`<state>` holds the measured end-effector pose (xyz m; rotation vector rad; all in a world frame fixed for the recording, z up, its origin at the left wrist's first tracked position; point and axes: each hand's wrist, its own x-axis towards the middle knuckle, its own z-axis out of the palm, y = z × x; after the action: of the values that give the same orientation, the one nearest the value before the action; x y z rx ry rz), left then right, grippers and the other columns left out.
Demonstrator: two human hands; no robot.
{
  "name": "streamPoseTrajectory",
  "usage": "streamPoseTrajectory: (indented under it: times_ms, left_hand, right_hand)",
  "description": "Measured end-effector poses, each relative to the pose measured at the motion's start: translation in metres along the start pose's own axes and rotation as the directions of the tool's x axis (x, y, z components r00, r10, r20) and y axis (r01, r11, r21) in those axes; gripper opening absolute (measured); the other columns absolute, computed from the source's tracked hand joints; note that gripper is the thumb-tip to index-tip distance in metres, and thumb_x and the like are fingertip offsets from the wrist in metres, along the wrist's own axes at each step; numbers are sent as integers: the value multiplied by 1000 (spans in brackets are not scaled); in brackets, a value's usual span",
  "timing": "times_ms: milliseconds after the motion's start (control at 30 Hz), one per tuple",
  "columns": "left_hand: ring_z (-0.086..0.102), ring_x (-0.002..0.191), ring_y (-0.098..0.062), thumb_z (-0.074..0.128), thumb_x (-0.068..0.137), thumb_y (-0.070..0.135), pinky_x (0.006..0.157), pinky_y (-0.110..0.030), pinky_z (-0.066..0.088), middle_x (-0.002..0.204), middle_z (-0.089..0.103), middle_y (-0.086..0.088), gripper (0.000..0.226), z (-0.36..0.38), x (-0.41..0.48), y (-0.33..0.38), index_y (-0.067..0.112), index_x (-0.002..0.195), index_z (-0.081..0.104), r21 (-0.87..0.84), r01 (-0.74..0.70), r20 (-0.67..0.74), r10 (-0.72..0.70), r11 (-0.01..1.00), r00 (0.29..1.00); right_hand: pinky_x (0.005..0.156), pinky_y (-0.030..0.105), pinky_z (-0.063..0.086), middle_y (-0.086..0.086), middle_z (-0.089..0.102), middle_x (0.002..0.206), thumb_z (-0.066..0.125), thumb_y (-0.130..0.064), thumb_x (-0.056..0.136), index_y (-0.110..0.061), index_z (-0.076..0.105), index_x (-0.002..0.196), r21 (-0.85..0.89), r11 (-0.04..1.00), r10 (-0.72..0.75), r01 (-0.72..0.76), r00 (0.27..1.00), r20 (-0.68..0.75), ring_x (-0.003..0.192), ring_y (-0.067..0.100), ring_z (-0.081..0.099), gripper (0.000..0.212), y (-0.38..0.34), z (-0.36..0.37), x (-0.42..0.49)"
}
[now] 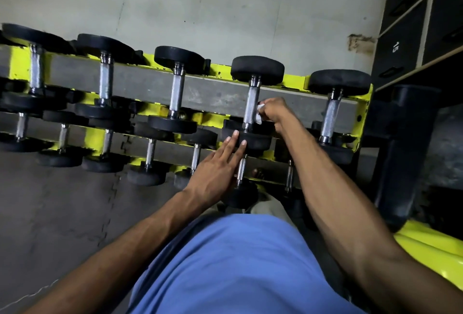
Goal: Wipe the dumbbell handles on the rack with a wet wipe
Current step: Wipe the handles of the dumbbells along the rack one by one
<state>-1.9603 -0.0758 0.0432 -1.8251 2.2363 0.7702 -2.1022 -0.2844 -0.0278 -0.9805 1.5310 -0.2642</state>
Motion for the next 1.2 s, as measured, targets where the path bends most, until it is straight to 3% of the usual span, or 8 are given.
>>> streamPoseTrajectory:
  times_ms: [133, 233, 367, 567, 667, 767, 933, 1200]
  left_hand:
    - [-2, 162, -24, 59, 99, 16, 125, -37, 27, 172, -26, -8, 95, -4, -2, -2, 19, 168, -5, -10, -33, 29, 33, 999, 999]
    - [-5, 162, -23, 56, 100, 17, 125, -36, 25, 171, -28, -8, 93, -11, -3, -3, 18, 168, -7, -13, -60, 54, 60, 998, 997]
    - [-7, 162, -24, 55, 98, 11, 126, -39, 24, 169, -31, -10, 95, -14, 1, -7, 16, 167, -11, 17, -87, 61, 86, 996, 994]
    - [-6, 162, -25, 57, 96, 11, 129, -40, 22, 168, -32, -11, 99, -19, 1, -17, 16, 167, -11, 35, -149, 106, 144, 988, 984]
    - [-6, 162, -25, 58, 97, 12, 128, -41, 26, 169, -32, -11, 98, -17, 2, -21, 15, 167, -11, 22, -165, 99, 162, 986, 982]
    - [-4, 162, -27, 53, 102, 13, 123, -42, 31, 169, -31, -13, 90, -17, -1, -20, 13, 167, -10, 2, -168, 98, 167, 986, 981]
    - [-1, 162, -30, 50, 102, 12, 122, -43, 36, 170, -24, -19, 85, -14, 4, -22, 7, 166, -5, 28, -193, 69, 191, 981, 979]
    - [3, 162, -34, 46, 101, 12, 124, -43, 33, 171, -18, -23, 81, -2, 5, -17, 3, 166, -1, 36, -179, 23, 179, 983, 984]
  right_hand:
    - [57, 28, 44, 12, 65, 57, 54, 2, 59, -4, 65, 55, -358, 933, -28, 20, 999, -19, 56, 23, 58, 13, -2, -3, 7]
    - [55, 27, 50, 13, 65, 74, 49, 10, 88, -9, 63, 81, 50, 997, 61, -62, 998, 9, 57, 21, 60, 25, -3, -1, -4]
    - [83, 46, 55, 23, 70, 99, 32, 5, 99, 4, 63, 106, 677, 713, 93, -180, 982, 164, 86, 34, 69, 32, -22, 8, 12]
    - [58, 30, 52, 15, 67, 75, 34, -1, 96, -1, 62, 95, 833, 550, 72, -63, 997, 28, 58, 20, 63, 27, -29, 25, 13]
    - [58, 28, 51, 4, 68, 77, 60, -3, 90, -12, 64, 86, 588, 755, -4, 290, 899, -439, 62, 11, 60, 11, -16, 31, 2]
    - [66, 32, 46, -2, 65, 90, 70, -18, 84, -17, 63, 87, -198, 877, -471, 439, 701, -535, 79, 12, 58, 8, 0, 31, -19]
    - [61, 40, 50, 3, 58, 110, 57, -19, 94, -18, 61, 108, -916, 89, -866, 391, 484, 122, 92, 25, 54, 14, -6, 10, -33]
    - [60, 36, 39, 3, 60, 128, 47, -25, 100, -19, 62, 120, -823, -253, -398, 509, 720, 568, 95, 34, 68, 25, -35, 8, -42]
